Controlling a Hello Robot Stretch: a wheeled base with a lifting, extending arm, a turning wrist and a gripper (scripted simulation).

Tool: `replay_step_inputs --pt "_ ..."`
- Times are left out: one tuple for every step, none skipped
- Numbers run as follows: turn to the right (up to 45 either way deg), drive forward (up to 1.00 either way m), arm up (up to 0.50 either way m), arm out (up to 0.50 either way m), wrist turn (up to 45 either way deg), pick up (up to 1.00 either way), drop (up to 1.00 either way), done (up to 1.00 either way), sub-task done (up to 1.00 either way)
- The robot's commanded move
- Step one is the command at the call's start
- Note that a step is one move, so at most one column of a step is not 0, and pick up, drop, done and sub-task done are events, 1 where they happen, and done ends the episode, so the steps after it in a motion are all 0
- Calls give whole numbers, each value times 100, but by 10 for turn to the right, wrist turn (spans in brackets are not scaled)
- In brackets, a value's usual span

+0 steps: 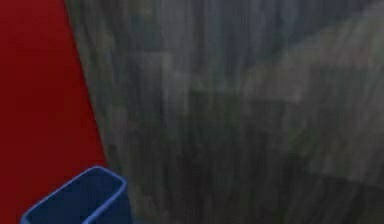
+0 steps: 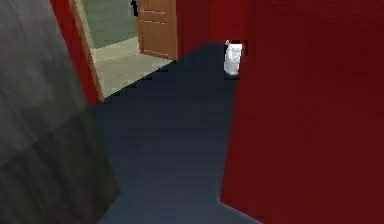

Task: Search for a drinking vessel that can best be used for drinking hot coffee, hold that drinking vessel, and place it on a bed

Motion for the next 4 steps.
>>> replay_step_inputs --pt "-450 0 0 0 0 0 0 0 0" --pt "-450 0 0 0 0 0 0 0 0" --pt "-450 0 0 0 0 0 0 0 0" --pt "-300 0 0 0 0 0 0 0 0"
